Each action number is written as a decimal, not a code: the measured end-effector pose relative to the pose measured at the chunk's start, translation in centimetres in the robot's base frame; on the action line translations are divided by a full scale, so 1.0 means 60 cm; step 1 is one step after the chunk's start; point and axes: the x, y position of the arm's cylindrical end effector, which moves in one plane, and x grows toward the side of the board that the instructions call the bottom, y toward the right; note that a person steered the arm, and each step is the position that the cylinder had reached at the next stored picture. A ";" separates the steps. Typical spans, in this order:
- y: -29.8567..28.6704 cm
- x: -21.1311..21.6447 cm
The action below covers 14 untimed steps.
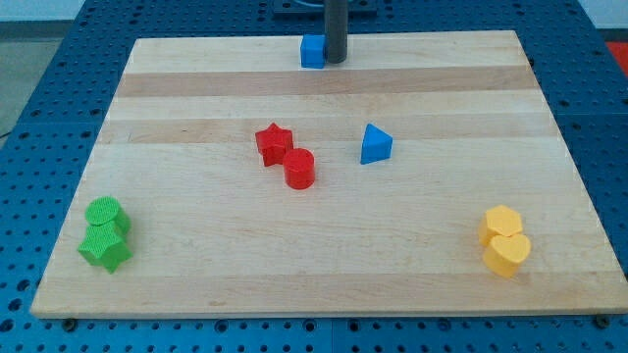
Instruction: Move the blue triangle close to the blue cube
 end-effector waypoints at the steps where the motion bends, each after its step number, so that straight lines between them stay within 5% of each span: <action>1: 0.021 -0.002; 3: 0.172 0.069; 5: 0.327 0.252; 7: 0.229 0.366; 11: 0.157 0.375; 14: 0.028 0.218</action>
